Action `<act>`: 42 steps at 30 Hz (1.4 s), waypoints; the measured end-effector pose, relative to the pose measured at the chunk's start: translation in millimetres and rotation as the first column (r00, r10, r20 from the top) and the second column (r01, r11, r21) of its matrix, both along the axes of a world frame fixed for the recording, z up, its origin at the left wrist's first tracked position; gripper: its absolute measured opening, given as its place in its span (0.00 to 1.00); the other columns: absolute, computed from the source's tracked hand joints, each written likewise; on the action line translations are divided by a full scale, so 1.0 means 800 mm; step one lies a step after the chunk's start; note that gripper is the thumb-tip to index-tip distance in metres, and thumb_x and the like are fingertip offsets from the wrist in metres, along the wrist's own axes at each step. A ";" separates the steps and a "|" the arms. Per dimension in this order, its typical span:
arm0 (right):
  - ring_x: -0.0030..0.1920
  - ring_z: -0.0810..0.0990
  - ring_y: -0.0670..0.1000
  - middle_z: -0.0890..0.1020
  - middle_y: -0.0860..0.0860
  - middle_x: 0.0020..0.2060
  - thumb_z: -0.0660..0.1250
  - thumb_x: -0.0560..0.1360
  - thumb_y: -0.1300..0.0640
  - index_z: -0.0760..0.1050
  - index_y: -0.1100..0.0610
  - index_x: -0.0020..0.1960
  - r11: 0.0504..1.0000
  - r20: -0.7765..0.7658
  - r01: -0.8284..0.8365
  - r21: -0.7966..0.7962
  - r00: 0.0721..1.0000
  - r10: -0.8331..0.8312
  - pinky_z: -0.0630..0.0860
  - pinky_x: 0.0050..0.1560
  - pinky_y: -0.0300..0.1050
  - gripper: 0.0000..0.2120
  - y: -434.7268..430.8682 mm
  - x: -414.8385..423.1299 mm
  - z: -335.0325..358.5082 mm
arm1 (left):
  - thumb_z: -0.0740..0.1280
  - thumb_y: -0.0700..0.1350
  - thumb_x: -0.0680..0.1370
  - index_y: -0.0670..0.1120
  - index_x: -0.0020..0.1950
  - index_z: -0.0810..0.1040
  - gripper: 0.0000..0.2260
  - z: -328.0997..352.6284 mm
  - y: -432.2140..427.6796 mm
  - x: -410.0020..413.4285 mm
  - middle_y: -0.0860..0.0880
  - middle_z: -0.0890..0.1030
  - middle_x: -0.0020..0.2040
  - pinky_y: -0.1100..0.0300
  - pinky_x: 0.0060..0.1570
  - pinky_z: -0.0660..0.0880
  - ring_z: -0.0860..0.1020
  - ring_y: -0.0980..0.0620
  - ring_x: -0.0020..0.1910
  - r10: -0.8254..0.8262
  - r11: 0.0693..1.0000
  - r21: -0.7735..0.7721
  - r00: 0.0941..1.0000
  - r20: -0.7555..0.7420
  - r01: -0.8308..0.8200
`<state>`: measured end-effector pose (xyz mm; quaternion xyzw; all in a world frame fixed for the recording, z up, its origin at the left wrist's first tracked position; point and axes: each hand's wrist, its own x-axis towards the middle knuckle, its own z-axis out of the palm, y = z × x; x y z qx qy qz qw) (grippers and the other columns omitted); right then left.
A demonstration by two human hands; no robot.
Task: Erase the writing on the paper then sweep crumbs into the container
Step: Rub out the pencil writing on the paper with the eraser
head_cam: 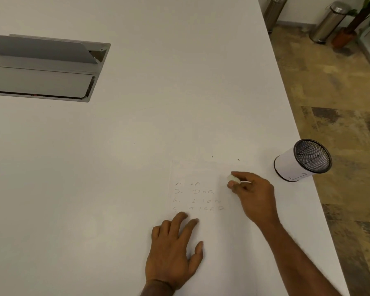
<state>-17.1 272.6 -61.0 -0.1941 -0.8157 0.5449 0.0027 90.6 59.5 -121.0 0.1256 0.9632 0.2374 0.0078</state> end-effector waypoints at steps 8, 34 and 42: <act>0.35 0.82 0.42 0.83 0.45 0.36 0.78 0.67 0.59 0.73 0.55 0.44 0.985 -0.055 -0.105 0.141 0.992 0.113 0.79 0.37 0.35 0.14 -0.037 -0.013 0.000 | 0.57 0.63 0.79 0.55 0.67 0.79 0.23 0.005 -0.002 0.000 0.52 0.74 0.72 0.52 0.51 0.74 0.74 0.53 0.52 -0.013 1.000 0.007 0.998 0.068 0.013; 0.44 0.78 0.49 0.83 0.49 0.41 0.73 0.71 0.58 0.82 0.57 0.46 0.821 -0.170 -0.338 0.460 0.874 0.455 0.76 0.48 0.46 0.04 -0.076 -0.021 -0.035 | 0.63 0.70 0.74 0.55 0.64 0.81 0.27 -0.004 0.000 0.001 0.53 0.74 0.72 0.51 0.51 0.70 0.71 0.51 0.49 -0.010 0.999 -0.041 0.999 -0.052 0.008; 0.45 0.77 0.52 0.81 0.51 0.40 0.73 0.72 0.57 0.82 0.57 0.47 0.828 -0.124 -0.266 0.494 0.921 0.370 0.78 0.45 0.53 0.06 -0.074 -0.056 -0.038 | 0.63 0.70 0.74 0.55 0.66 0.80 0.27 -0.005 0.000 0.002 0.54 0.74 0.72 0.51 0.53 0.70 0.70 0.52 0.51 -0.004 0.998 -0.060 0.998 -0.065 0.001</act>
